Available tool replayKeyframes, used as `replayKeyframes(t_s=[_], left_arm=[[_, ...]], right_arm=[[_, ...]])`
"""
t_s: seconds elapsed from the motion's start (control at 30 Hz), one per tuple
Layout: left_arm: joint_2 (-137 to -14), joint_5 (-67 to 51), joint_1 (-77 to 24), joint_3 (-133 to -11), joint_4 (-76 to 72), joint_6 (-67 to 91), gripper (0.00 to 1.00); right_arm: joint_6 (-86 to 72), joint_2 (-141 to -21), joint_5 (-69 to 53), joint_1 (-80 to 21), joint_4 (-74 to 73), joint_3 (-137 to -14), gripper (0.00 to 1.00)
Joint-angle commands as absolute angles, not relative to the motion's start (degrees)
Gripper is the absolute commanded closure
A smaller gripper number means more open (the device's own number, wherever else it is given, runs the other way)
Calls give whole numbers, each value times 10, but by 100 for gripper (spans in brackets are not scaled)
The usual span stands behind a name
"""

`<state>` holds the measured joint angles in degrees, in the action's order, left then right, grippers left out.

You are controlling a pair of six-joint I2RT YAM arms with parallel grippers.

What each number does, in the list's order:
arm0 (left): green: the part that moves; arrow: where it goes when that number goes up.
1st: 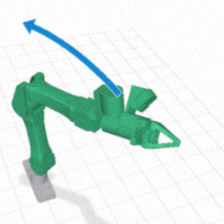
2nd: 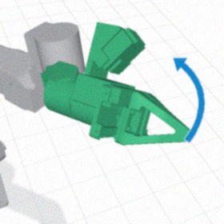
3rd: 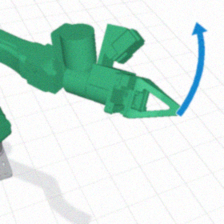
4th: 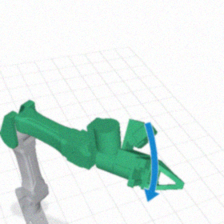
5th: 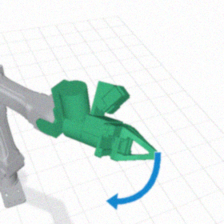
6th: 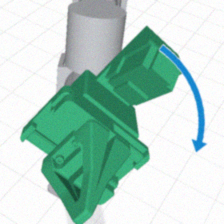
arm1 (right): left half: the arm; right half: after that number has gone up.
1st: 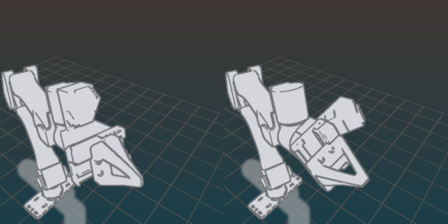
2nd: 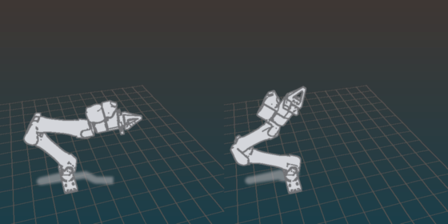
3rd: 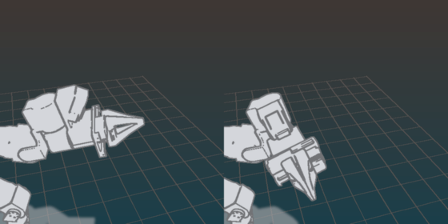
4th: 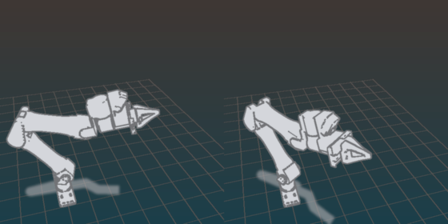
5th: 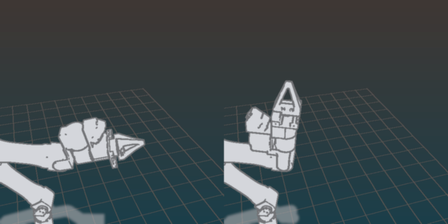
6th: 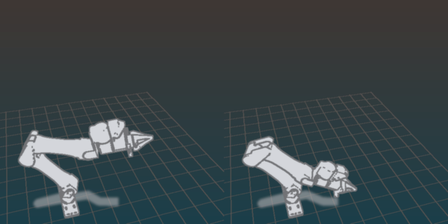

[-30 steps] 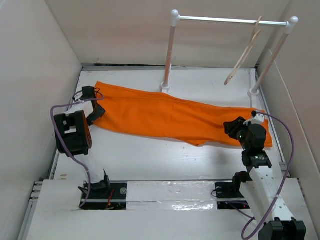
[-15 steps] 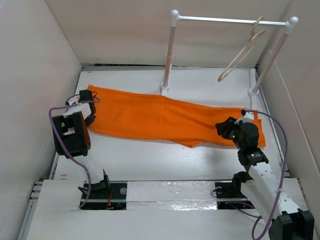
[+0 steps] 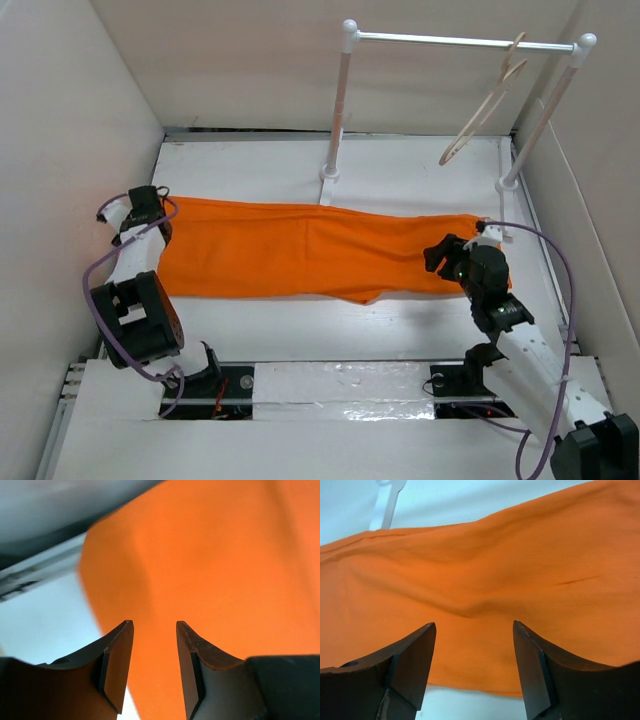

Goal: Place the trousers on the hanger
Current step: Fold the trousers at the center of the board.

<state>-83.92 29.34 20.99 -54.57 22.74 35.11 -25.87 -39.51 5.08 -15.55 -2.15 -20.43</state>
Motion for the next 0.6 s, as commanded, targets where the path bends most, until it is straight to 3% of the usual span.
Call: replayKeyframes(t_s=[0.0, 0.07, 0.2, 0.3, 0.33, 0.43, 0.57], left_arm=[[-797, 254, 143, -576, 207, 352, 63], [-762, 241, 73, -577, 176, 352, 58], [-733, 214, -68, -602, 144, 345, 60], [-724, 201, -167, -612, 134, 332, 79], [-714, 189, -183, -609, 124, 330, 97], [-667, 99, -194, -577, 78, 325, 100], [-605, 64, -194, -547, 54, 302, 100]], right_arm=[[-293, -364, 142, -140, -56, -203, 30], [-322, -338, 153, -91, -61, -186, 30], [-352, -322, 159, 21, -105, -170, 29], [-342, -311, 147, 110, -124, -159, 29], [-337, -309, 142, 129, -126, -154, 30], [-331, -315, 111, 187, -123, -134, 30], [-336, -354, 51, 246, -96, -124, 30]])
